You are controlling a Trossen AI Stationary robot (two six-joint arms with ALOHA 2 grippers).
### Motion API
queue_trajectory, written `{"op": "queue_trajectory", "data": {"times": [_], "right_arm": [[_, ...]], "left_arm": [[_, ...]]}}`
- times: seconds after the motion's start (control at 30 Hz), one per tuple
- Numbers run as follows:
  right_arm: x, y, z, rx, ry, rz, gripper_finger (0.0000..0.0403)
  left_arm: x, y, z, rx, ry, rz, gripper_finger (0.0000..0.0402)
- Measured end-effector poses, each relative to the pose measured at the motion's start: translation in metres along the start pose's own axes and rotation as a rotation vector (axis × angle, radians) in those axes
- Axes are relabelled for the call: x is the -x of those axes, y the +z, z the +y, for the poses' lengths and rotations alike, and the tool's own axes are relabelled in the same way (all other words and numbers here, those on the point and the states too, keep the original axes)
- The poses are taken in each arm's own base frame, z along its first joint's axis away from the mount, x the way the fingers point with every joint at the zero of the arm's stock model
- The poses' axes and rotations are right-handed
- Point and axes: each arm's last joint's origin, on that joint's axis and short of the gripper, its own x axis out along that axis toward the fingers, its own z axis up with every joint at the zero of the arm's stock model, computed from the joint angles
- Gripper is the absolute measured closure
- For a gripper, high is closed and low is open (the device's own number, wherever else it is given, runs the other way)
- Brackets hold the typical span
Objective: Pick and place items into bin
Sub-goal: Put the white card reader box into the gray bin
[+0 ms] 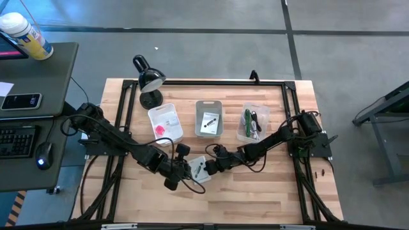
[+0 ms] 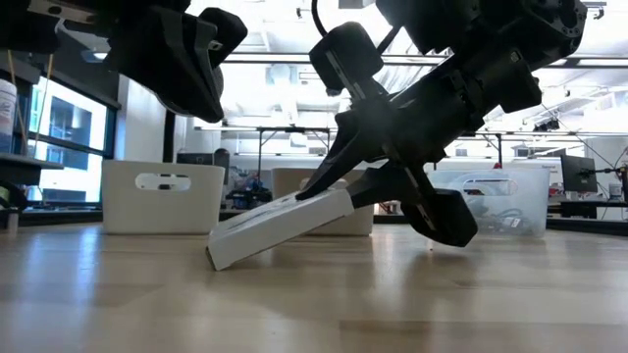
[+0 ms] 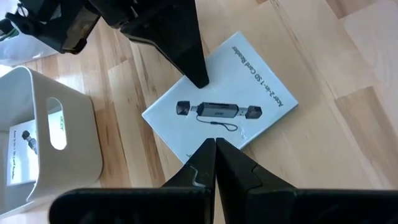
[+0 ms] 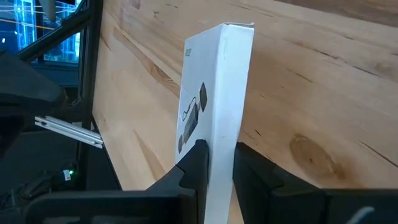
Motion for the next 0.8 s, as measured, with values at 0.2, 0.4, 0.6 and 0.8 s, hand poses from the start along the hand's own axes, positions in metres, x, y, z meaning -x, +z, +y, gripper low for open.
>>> {"op": "queue_trajectory", "data": {"times": [0.2, 0.4, 0.6, 0.8], "right_arm": [[0.000, 0.000, 0.001, -0.001, 0.013, 0.003, 0.0354], [0.000, 0.001, 0.006, 0.000, 0.063, 0.001, 0.0349], [0.001, 0.000, 0.009, 0.012, 0.102, 0.037, 0.0352], [0.001, 0.000, 0.014, 0.011, 0.154, 0.060, 0.0353]], "left_arm": [[0.000, -0.001, 0.000, -0.003, 0.000, 0.007, 0.0401], [0.000, -0.001, 0.000, -0.003, 0.000, 0.008, 0.0401], [0.000, -0.003, 0.000, -0.009, 0.002, 0.029, 0.0401], [0.002, -0.017, 0.001, 0.030, 0.025, 0.168, 0.0401]]}}
